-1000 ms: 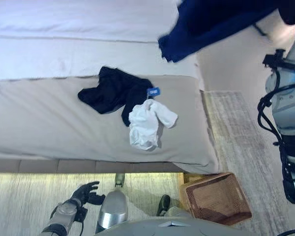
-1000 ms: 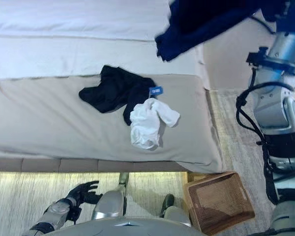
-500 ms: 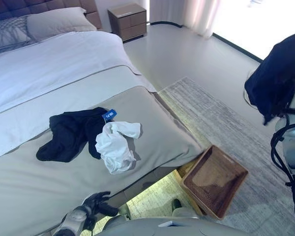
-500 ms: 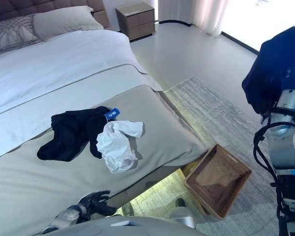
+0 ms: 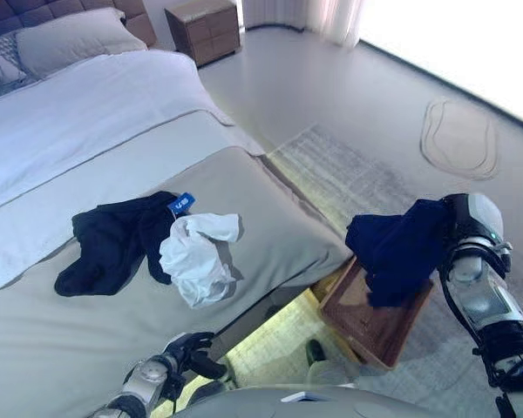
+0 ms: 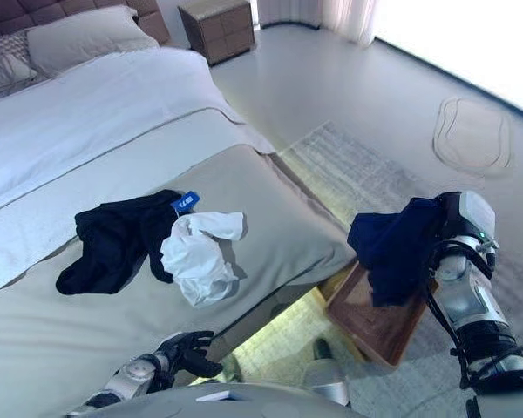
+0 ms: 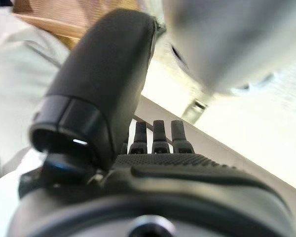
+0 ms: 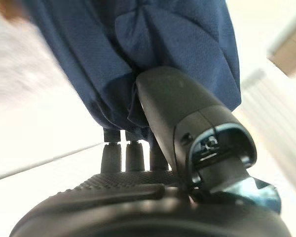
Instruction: Pick up the clothes from the bed and place them into the basket
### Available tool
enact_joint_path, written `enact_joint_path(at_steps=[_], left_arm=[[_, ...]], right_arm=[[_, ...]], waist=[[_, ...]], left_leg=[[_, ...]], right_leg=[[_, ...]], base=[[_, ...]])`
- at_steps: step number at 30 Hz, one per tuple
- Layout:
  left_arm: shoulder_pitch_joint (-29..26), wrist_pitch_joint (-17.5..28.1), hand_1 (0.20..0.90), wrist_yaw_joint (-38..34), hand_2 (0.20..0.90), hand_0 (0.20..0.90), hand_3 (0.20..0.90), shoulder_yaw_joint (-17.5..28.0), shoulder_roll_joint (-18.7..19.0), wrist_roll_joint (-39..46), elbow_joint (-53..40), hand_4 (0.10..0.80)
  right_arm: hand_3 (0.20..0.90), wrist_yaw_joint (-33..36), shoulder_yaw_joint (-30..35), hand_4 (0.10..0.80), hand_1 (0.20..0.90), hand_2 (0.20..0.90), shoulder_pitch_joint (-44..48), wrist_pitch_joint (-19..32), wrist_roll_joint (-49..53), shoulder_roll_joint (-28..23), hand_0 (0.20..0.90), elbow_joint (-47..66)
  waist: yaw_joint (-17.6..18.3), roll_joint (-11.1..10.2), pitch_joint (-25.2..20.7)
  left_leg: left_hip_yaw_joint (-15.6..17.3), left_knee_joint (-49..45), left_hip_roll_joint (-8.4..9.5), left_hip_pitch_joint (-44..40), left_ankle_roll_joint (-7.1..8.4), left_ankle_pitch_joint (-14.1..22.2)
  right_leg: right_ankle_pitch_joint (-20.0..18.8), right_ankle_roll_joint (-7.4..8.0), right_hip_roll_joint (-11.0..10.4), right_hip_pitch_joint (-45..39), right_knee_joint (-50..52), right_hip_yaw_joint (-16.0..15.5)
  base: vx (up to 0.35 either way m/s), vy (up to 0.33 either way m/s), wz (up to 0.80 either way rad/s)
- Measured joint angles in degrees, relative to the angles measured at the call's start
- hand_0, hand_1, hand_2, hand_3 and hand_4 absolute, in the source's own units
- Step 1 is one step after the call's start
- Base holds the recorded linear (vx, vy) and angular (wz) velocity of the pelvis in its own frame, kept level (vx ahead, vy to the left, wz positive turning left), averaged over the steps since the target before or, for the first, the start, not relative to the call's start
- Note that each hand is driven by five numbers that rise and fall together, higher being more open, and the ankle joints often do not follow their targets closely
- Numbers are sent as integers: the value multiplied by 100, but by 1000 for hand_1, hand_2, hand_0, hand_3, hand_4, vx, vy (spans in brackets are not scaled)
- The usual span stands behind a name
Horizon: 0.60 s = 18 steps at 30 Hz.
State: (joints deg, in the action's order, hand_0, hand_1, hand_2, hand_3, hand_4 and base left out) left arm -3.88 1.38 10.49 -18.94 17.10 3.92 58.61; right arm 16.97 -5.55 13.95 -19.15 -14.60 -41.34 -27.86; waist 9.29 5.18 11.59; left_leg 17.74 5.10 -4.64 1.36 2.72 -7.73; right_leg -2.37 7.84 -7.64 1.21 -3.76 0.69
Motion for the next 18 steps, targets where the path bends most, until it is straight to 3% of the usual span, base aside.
enact_joint_path(at_steps=[5, 8, 10, 11, 12, 15, 18], left_arm=[[-475, 179, 900, -124, 900, 900, 900, -162, -157, 539, -334, 800], [-759, 332, 900, -134, 900, 900, 900, -157, -191, 768, -591, 800], [-922, 424, 900, -117, 900, 900, 900, -158, -166, 908, -623, 800], [-1016, 439, 900, -116, 900, 900, 900, -157, -159, 970, -620, 800], [-1060, 469, 900, -104, 900, 900, 900, -158, -138, 976, -627, 800], [-1069, 513, 900, -46, 900, 900, 900, -178, -28, 1129, -738, 800], [-1070, 511, 900, 1, 900, 900, 900, -206, 46, 1196, -769, 800]], right_arm=[[200, -25, -445, 100, 300, 300, 1139, -157, 5, -281, 300, -1079], [200, -18, -553, 100, 300, 300, 1721, -213, 95, -379, 300, -1552], [200, -7, -778, 100, 300, 300, 2002, -200, 202, -382, 300, -1908], [439, -7, -836, 339, 505, 505, 2097, -214, 225, -382, 505, -2076], [900, 3, -859, 800, 900, 900, 2124, -230, 230, -376, 900, -2157], [900, 130, -889, 800, 900, 900, 2462, -270, 384, -372, 900, -2676], [900, 216, -887, 800, 900, 900, 2738, -258, 445, -372, 900, -3034]], waist=[[-37, 897, 689], [-147, 1236, 1099], [-219, 1290, 1246], [-252, 1264, 1264], [-289, 1250, 1275], [-316, 1164, 1339], [-374, 1165, 1339]], left_leg=[[-25, -2, 42, 464, 3, -146], [-66, -7, 49, 647, 1, -306], [-99, -65, 51, 773, 25, -349], [-121, -104, 75, 868, 33, -355], [-141, -128, 108, 927, 30, -365], [-174, -194, 241, 993, 30, -365], [-201, -198, 269, 1139, 23, -387]], right_leg=[[-46, 11, -54, 610, 263, -4], [-27, 24, -61, 955, 568, 9], [167, -12, -79, 1246, 960, 9], [336, -27, -115, 1471, 1283, 11], [483, -31, -150, 1685, 1637, 9], [933, -87, -322, 2130, 2525, 30], [1078, -129, -342, 2444, 2892, 38]], base=[[-158, -29, 1], [-115, -57, -4], [-62, -45, 3], [-63, -57, 12], [-83, -62, 15], [-69, -42, 17], [-42, -7, 7]])
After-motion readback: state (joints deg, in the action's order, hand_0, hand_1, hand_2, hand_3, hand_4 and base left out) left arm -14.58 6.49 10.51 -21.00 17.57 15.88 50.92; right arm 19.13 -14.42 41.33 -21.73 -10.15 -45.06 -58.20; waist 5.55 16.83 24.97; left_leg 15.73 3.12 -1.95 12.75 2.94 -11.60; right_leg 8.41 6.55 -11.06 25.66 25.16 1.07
